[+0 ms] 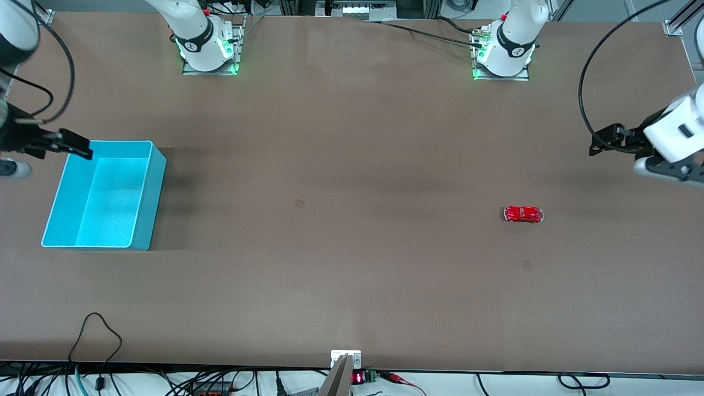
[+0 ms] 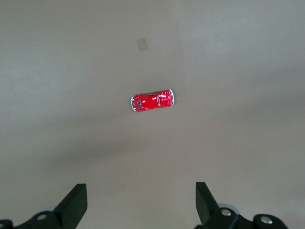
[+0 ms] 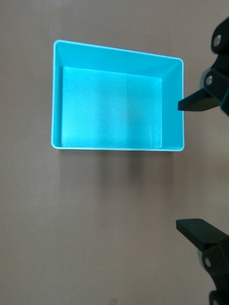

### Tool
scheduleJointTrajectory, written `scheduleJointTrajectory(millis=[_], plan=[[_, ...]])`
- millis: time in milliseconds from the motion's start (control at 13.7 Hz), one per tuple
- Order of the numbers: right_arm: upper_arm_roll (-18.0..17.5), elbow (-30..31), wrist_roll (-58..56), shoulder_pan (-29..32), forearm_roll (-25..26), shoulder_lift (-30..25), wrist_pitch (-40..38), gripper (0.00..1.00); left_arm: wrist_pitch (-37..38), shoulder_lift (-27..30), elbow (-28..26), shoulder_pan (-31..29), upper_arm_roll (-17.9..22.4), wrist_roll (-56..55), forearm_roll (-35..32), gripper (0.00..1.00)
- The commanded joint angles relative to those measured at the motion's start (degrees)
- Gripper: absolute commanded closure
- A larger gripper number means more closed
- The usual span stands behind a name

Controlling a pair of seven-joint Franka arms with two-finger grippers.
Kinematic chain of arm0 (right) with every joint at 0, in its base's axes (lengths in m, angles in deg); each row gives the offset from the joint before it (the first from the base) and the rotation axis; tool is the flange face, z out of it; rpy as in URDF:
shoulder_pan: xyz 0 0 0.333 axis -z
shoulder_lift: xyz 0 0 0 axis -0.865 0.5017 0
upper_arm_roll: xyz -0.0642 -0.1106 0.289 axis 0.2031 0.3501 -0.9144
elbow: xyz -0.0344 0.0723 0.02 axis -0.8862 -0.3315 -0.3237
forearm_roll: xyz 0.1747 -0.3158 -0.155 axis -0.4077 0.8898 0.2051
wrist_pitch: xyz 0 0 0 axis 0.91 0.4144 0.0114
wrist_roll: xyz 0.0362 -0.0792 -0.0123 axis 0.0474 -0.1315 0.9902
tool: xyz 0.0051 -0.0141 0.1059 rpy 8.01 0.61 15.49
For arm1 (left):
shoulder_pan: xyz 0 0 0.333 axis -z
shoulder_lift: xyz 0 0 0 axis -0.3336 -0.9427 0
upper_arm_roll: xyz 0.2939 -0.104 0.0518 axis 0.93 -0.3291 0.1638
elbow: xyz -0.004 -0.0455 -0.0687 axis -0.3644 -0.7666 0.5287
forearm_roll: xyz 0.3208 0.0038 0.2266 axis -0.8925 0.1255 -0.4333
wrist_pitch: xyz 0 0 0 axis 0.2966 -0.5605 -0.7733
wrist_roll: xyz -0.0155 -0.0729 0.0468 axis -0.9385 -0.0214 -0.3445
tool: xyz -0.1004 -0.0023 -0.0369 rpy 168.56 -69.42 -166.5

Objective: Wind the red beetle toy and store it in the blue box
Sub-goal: 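Move the left gripper over the red toy car, then lower the left gripper and grasp the red toy car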

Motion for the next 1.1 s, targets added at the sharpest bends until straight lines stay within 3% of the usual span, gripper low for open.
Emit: scheduleJointTrajectory(millis=[0, 512, 658, 1023], plan=[[-0.1, -1.3, -0.7, -0.1, 0.3, 2.9, -0.6, 0.0, -4.8, -0.4, -5.0, -0.5, -0.2, 12.3, 0.3, 0.0], [-0.3, -1.3, -0.6, -0.2, 0.3, 4.3, -2.8, 0.0, -16.8, -9.2, -10.8, 0.0, -0.3, 47.3, -1.1, 0.0], [-0.3, -1.3, -0.7, -0.2, 0.3, 4.3, -2.9, 0.0, -20.9, -12.7, -11.1, -0.1, -2.0, 58.8, -3.0, 0.0], [-0.3, -1.3, -0.3, 0.1, 0.2, 4.3, -2.9, 0.0, -30.6, -13.5, -18.2, 0.2, -2.3, 65.4, -3.1, 0.0]])
